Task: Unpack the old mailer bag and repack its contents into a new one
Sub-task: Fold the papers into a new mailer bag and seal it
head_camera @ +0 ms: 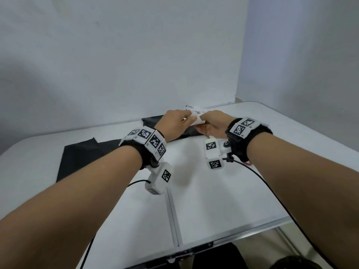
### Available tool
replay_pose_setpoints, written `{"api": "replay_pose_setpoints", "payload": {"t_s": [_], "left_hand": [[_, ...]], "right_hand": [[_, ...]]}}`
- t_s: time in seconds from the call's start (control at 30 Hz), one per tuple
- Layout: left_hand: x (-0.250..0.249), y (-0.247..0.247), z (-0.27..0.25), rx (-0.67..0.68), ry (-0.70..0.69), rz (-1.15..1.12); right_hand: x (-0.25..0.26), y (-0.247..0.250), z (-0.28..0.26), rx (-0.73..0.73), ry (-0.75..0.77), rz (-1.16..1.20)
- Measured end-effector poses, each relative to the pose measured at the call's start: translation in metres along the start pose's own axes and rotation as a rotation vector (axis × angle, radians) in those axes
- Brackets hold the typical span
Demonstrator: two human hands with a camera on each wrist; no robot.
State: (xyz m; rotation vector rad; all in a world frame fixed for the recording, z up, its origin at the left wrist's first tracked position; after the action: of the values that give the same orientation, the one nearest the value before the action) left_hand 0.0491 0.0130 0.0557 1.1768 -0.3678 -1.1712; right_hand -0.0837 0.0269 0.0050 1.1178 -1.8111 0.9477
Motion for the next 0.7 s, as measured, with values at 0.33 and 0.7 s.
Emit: {"api": "replay_pose_setpoints", "payload": {"t_s": [0.33,0.7], "left_hand": [[-0.078,-0.053,0.014,0.286,-0.118,-0.08],[-0.109,-0.118,0.026,0.403,-0.117,-0.1]], "right_hand": [[0.02,0.121,-0.05,-0.494,0.181,-0.284],[-0.022,0.236,-0.077,-0.828,-0.035,-0.648]]}}
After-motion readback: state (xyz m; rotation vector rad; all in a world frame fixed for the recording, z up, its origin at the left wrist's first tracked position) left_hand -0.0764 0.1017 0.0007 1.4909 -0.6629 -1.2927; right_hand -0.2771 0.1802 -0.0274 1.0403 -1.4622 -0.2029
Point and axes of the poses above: each hand's wrist, its own z-axis towards the middle knuckle, its own y-axis out of the back of the hand, x = y × z, the point moved 6 cm from there along z, towards the middle knuckle, and after that the axes turned 9 degrees about -y, right-handed, at the moved point
